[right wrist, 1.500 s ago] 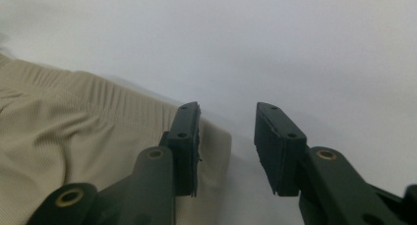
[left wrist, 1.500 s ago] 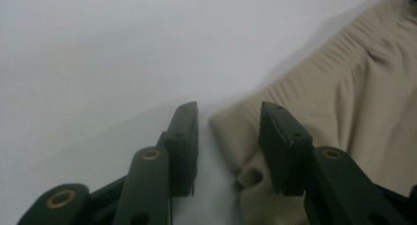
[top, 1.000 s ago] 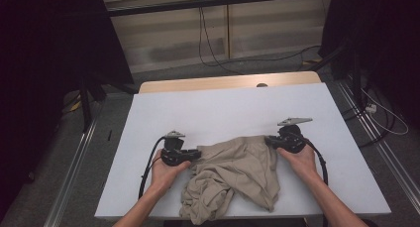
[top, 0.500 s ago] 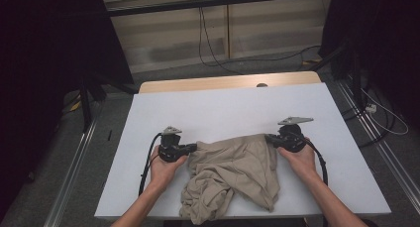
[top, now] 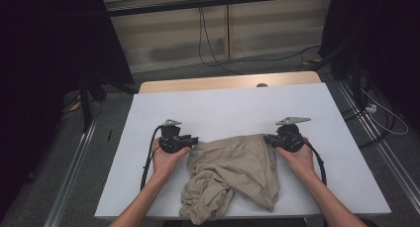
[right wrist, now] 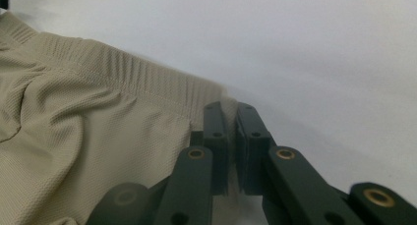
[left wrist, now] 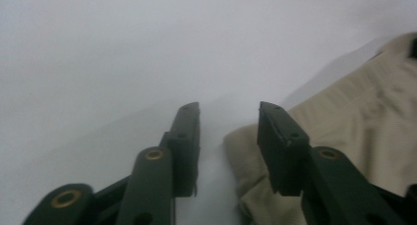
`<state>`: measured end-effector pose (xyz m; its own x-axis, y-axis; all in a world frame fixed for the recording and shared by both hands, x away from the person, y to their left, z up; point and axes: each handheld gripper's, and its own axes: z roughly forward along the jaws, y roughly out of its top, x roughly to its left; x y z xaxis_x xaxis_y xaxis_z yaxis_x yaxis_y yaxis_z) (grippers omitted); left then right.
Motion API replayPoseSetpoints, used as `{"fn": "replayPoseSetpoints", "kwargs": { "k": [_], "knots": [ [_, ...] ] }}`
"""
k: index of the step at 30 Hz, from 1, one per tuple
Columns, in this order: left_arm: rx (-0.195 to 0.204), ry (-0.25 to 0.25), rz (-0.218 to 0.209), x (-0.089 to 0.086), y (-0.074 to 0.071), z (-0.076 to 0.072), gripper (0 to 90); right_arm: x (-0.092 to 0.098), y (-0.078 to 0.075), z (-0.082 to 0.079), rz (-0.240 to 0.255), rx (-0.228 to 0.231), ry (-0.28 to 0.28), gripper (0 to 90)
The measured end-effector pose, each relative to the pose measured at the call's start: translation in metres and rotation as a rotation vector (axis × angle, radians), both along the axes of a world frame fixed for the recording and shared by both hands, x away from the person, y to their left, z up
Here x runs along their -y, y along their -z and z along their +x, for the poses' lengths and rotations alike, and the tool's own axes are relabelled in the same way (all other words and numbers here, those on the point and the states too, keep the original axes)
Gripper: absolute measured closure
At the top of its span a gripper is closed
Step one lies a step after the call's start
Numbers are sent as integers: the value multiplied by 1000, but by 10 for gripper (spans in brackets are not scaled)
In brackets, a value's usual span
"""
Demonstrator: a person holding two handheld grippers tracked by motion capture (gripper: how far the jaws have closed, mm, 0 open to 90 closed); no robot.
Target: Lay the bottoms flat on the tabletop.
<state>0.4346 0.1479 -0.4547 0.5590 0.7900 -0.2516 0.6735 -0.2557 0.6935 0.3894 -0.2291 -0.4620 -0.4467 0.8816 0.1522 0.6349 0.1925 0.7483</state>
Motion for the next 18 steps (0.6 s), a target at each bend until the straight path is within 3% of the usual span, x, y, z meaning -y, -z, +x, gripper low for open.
{"fn": "replayPoseSetpoints", "kwargs": {
  "k": [1,2,4,7,8,10,12,14,18],
  "knots": [
    [-23,14,-10,0,2,0,593,0,0,0,1,0,0,844],
    [-13,12,-7,1,2,-1,589,0,0,0,1,0,-1,845],
    [-32,44,-23,1,1,-4,617,0,0,-1,1,0,-2,844],
    [-22,64,2,4,3,-11,643,1,0,-1,1,-1,-6,844],
    [-27,61,4,4,2,-11,670,1,0,-1,0,-1,-7,844],
    [-33,77,0,2,3,-11,824,1,0,-1,0,-2,-7,845],
    [-36,86,-6,0,1,-9,861,1,-2,-1,12,-3,-5,844],
    [7,73,-18,-1,-5,-8,865,3,-4,-2,53,-5,5,845],
    [96,43,-81,-8,-28,-7,866,6,-21,-3,95,50,-1,845]
  ]
}}
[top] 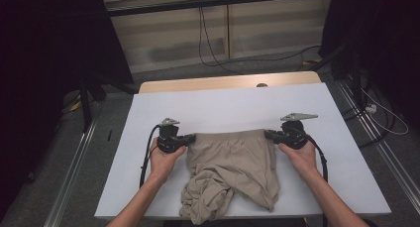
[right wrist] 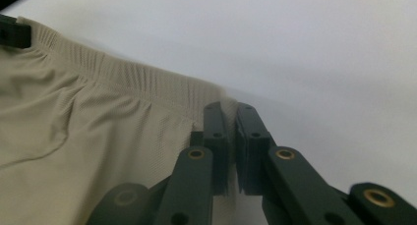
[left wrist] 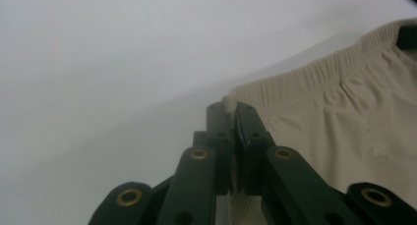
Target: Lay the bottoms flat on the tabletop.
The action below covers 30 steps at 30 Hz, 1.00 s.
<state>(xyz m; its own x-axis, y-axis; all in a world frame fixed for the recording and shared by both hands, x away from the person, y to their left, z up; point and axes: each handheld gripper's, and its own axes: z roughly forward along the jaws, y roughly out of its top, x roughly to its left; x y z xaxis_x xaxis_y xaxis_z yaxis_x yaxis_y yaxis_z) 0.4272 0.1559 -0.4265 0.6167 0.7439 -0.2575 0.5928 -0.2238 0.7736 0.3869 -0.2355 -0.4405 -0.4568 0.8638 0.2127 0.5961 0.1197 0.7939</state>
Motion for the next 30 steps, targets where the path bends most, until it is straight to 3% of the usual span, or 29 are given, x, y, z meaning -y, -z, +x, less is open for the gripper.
{"fn": "replayPoseSetpoints", "kwargs": {
  "k": [7,16,19,25,30],
  "knots": [
    [137,-27,-37,-2,-38,4,867,3,-41,-1,46,131,-7,846],
    [290,-28,-91,-4,-105,7,867,6,-107,2,77,284,-4,845],
    [335,-31,-90,-6,-129,8,867,4,-130,3,74,329,-7,845],
    [419,-60,-128,-12,-175,14,867,-3,-180,9,60,420,-11,844],
    [483,-74,-166,-11,-201,22,867,-6,-222,15,42,495,-5,844]
  ]
}}
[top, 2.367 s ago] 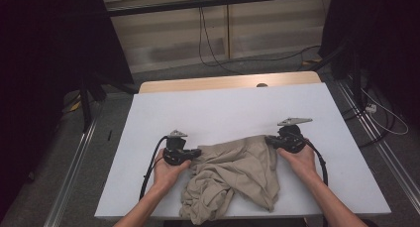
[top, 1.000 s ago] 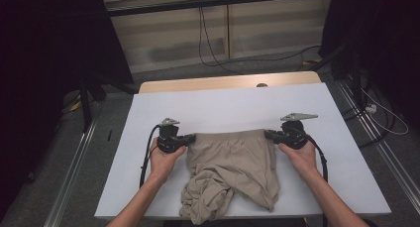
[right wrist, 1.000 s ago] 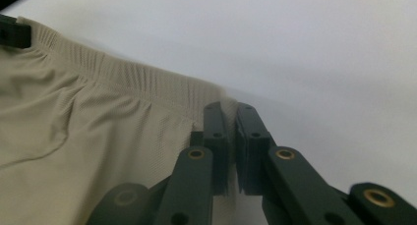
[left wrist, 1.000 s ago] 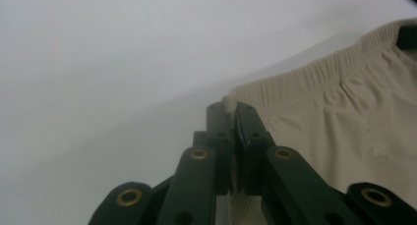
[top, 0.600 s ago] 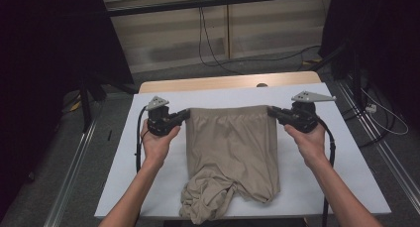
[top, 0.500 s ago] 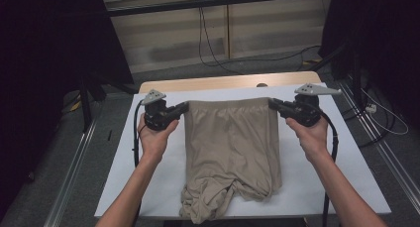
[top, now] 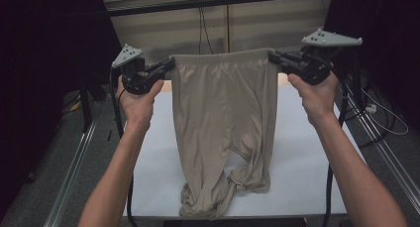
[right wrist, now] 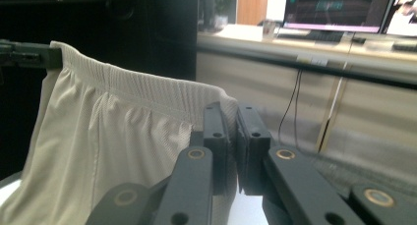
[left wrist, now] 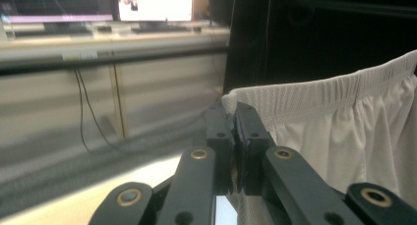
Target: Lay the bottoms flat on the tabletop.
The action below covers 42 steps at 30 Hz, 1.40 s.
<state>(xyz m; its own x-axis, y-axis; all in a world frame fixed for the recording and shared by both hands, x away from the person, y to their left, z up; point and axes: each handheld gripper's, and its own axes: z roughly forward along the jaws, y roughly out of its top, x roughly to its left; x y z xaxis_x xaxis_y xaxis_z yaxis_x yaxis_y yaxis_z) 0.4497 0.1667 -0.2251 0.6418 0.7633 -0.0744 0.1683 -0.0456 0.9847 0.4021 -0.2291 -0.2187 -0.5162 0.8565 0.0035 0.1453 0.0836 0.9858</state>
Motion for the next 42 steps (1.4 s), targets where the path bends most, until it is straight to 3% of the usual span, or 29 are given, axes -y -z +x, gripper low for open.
{"fn": "replayPoseSetpoints", "kwargs": {
  "k": [2,4,6,11,14,18,24,28,29,30,31,32,34,36,42],
  "knots": [
    [-22,0,-1,3,1,8,867,1,-7,5,-5,19,13,844],
    [-51,-7,17,8,8,16,867,2,-4,13,-1,5,30,844],
    [-78,-8,32,12,18,24,867,4,7,25,-31,-32,47,844],
    [-158,6,61,17,45,43,866,12,42,50,-10,-107,43,843],
    [-185,4,80,20,60,50,866,14,63,59,-9,-143,52,844],
    [-236,-1,65,20,79,59,866,17,85,68,10,-188,41,844],
    [-292,-31,77,22,102,78,865,13,109,85,5,-236,54,843],
    [-310,-64,64,27,112,89,863,11,122,103,15,-263,87,842],
    [-307,-69,79,30,115,91,858,10,126,107,14,-267,97,837],
    [-305,-91,118,32,118,93,821,10,129,110,3,-272,109,806],
    [-305,-132,135,33,121,94,724,9,132,111,-6,-275,139,734],
    [-319,-137,136,33,124,95,562,9,135,113,-9,-277,172,628],
    [-322,-146,149,30,128,94,508,10,139,114,-4,-292,197,556],
    [-328,-153,164,27,132,92,406,10,142,111,-30,-313,205,483],
    [-322,-140,155,14,143,70,265,9,152,83,-58,-316,137,472]
  ]
}}
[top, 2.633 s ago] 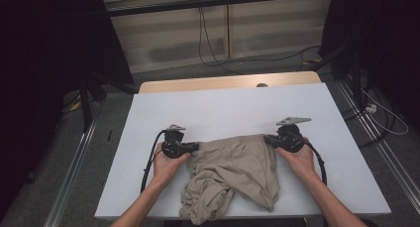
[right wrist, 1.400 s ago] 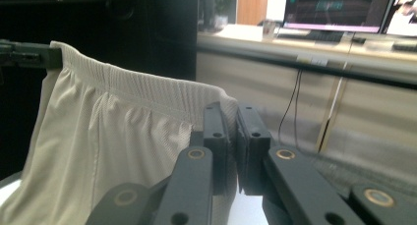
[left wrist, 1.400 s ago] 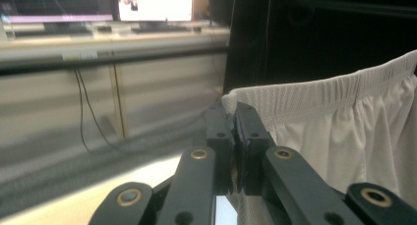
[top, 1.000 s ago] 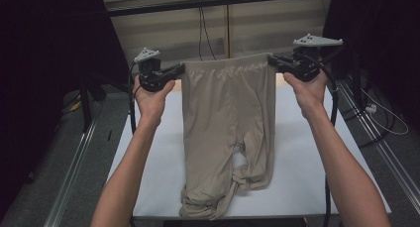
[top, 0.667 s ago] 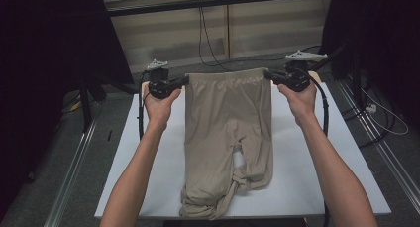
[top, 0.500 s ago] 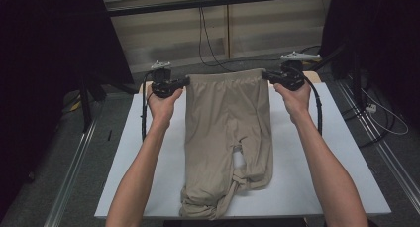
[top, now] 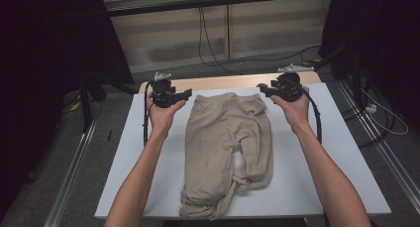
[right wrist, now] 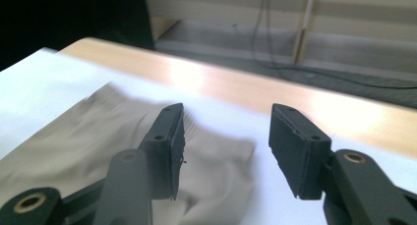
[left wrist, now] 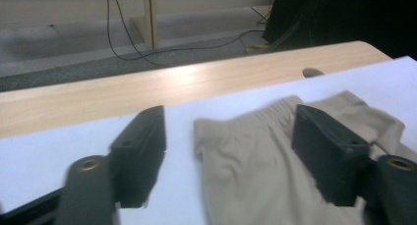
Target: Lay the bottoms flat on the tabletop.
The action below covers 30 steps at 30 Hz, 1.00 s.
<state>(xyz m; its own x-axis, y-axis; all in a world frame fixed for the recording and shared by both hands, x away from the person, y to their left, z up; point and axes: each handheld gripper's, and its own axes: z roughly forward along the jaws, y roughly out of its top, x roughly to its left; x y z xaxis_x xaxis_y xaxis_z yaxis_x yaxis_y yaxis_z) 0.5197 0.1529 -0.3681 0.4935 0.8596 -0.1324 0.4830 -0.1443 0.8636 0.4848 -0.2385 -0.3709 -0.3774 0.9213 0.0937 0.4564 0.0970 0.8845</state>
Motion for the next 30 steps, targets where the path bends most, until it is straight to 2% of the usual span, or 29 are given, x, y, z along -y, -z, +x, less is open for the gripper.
{"fn": "replayPoseSetpoints", "kwargs": {
  "k": [3,6,8,9,11,13,14,18,21,22,26,27,29,30],
  "knots": [
    [0,29,-10,-3,9,-18,219,-8,9,-26,-21,-18,-66,471],
    [-10,80,-8,-4,17,-40,173,-18,16,-58,-17,-22,-140,504],
    [-4,99,-5,-2,23,-57,158,-25,20,-79,-18,-29,-190,584],
    [-8,125,3,-1,24,-65,143,-28,22,-89,-14,-29,-214,609],
    [-3,159,0,0,27,-84,137,-34,24,-106,-55,-34,-251,676],
    [-4,197,11,0,28,-101,131,-37,26,-124,-48,-32,-298,732],
    [-9,212,26,0,28,-109,127,-39,28,-133,-54,-32,-314,753],
    [-23,253,25,-5,27,-145,111,-46,39,-166,-92,-49,-354,803],
    [-14,294,3,-7,25,-177,122,-54,44,-186,-93,-62,-377,812],
    [5,311,10,-7,25,-188,124,-58,44,-191,-92,-64,-385,811],
    [32,370,57,-6,29,-225,125,-75,46,-213,-96,-59,-450,794],
    [40,377,54,-4,33,-233,128,-80,48,-218,-96,-56,-469,783],
    [12,425,71,2,39,-246,133,-89,56,-222,-111,-67,-486,707],
    [7,455,91,7,41,-250,145,-93,60,-223,-136,-76,-493,646]
  ]
}}
